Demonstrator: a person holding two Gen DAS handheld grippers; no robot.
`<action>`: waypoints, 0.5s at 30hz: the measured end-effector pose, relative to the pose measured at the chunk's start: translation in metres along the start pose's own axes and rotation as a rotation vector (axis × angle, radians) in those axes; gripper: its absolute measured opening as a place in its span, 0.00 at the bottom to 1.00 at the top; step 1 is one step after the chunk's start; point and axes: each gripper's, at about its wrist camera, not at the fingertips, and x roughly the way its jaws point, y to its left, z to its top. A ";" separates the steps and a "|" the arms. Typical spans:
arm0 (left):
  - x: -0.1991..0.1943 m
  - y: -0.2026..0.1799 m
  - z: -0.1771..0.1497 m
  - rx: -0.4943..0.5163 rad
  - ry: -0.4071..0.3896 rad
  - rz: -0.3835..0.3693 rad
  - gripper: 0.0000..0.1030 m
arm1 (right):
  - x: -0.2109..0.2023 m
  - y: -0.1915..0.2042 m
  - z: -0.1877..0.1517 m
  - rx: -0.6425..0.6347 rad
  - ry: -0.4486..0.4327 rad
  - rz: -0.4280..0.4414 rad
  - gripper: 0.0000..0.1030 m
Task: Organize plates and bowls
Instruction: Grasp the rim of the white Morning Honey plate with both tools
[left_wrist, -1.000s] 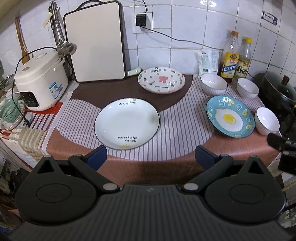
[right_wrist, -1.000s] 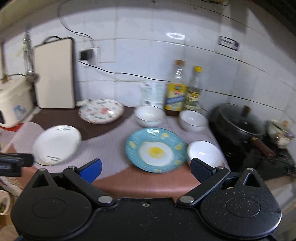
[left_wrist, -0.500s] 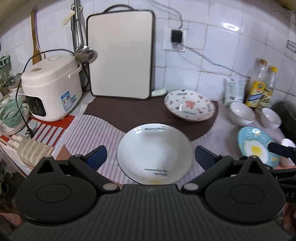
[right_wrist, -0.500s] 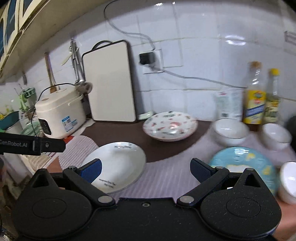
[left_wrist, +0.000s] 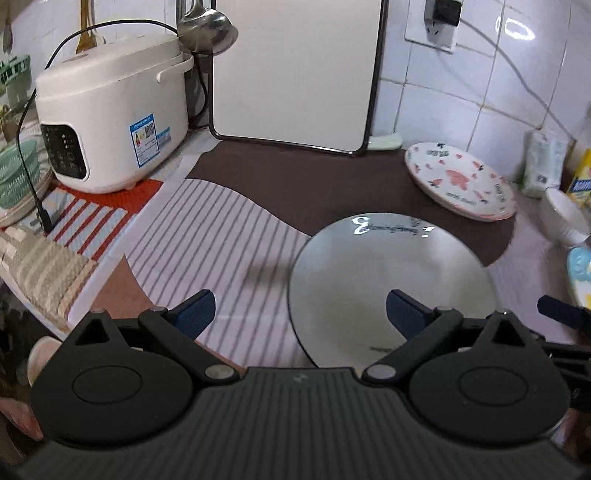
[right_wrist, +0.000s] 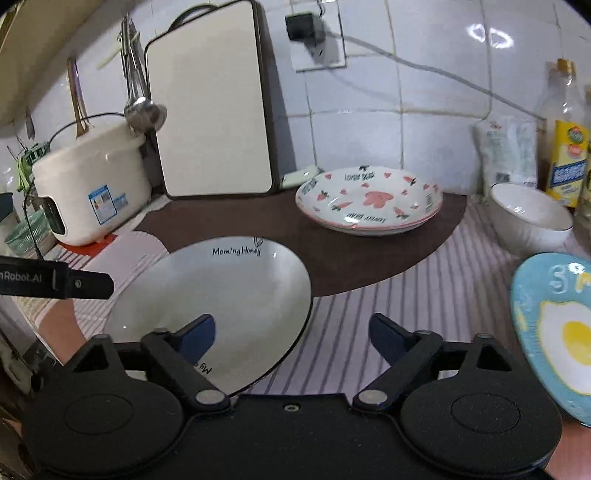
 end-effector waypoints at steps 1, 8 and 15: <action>0.005 0.002 0.000 0.000 0.003 -0.005 0.97 | 0.005 0.000 0.000 0.008 0.011 0.004 0.84; 0.035 0.009 -0.004 0.000 0.057 -0.050 0.66 | 0.025 0.000 0.001 0.048 0.071 0.052 0.48; 0.054 0.019 -0.007 -0.067 0.149 -0.105 0.24 | 0.032 -0.009 -0.002 0.099 0.124 0.061 0.21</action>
